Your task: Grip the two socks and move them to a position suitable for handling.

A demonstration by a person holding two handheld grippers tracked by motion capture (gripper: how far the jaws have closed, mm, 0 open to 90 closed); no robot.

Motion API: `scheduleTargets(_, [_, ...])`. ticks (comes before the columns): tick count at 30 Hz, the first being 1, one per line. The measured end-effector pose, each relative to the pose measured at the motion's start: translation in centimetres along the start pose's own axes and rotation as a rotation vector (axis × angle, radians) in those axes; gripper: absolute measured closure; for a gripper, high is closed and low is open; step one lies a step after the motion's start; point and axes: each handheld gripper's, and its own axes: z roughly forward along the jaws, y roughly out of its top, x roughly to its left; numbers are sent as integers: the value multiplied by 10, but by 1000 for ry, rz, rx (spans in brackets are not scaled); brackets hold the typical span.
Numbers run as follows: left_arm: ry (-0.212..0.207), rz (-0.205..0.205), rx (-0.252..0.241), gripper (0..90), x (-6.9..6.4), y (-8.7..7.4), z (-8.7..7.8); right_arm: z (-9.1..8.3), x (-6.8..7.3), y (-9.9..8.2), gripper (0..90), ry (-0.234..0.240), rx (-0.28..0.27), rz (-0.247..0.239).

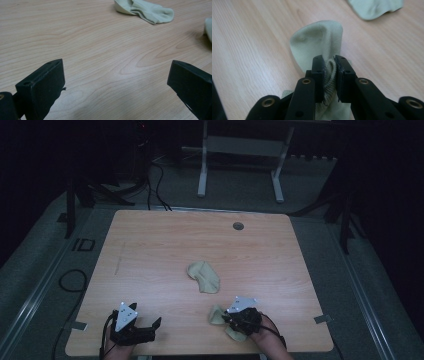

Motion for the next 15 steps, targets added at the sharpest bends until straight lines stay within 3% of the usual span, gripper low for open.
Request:
scheduleTargets(3, [-13,-1,0,11,-3,1,1,6,4,-4,750,5,0,-30])
scheduleTargets(7, [-23,33,12,11,-11,4,5,8,8,-4,623,0,-15,-46])
scheduleTargets(9, [-41,65,19,11,-16,7,8,9,8,-5,555,9,-21,-34])
scheduleTargets(11, [-41,65,19,11,-16,7,8,9,8,-5,555,17,-24,-25])
scheduleTargets(12, [-84,72,11,12,-23,11,9,11,8,-4,442,35,-18,-14])
scheduleTargets(13, [-129,104,21,13,-31,16,12,11,9,-3,406,42,-19,-11])
scheduleTargets(14, [-126,120,25,32,-36,18,13,12,9,-3,383,49,-20,-6])
scheduleTargets(15, [-152,127,22,56,-40,21,13,13,8,-3,369,54,-23,-4])
